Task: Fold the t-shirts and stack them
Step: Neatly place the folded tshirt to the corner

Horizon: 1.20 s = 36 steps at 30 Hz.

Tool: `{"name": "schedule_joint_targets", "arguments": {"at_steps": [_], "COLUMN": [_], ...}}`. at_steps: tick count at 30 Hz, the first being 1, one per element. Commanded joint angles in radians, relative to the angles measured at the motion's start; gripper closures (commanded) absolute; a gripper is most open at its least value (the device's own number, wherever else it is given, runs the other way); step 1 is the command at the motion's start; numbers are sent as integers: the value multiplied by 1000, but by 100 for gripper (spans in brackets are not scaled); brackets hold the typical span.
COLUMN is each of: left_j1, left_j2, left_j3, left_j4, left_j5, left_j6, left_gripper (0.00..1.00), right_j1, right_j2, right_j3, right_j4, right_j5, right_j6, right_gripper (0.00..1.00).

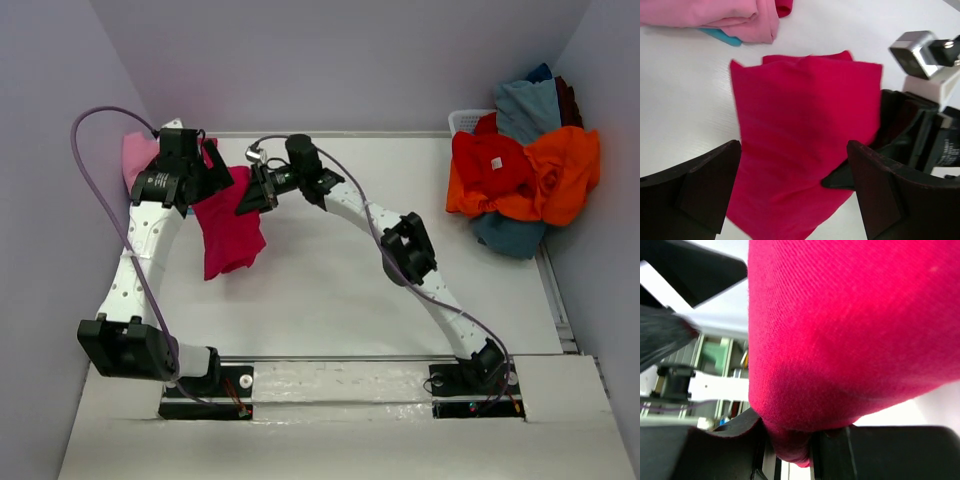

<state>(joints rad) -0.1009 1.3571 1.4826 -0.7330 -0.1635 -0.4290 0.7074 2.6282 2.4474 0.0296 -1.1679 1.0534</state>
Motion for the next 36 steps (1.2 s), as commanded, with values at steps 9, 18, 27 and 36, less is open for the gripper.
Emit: {"name": "schedule_joint_targets", "arguments": {"at_steps": [9, 18, 27, 36], "left_j1": [6, 6, 6, 6], "left_j2": [-84, -87, -101, -99], "left_j3": [-68, -93, -180, -229], "left_j4": [-28, -19, -9, -17], "left_j5": [4, 53, 148, 216], "left_j6": [-36, -40, -45, -45], "left_gripper": [1, 1, 1, 1], "right_j1": [187, 189, 107, 50], "right_j2": [187, 292, 270, 228], "right_j3": [-10, 66, 35, 61], "right_j4": [233, 198, 89, 26], "right_j5": [-180, -105, 25, 146], "right_j6": [160, 171, 83, 43], "right_gripper": [93, 93, 93, 93]}}
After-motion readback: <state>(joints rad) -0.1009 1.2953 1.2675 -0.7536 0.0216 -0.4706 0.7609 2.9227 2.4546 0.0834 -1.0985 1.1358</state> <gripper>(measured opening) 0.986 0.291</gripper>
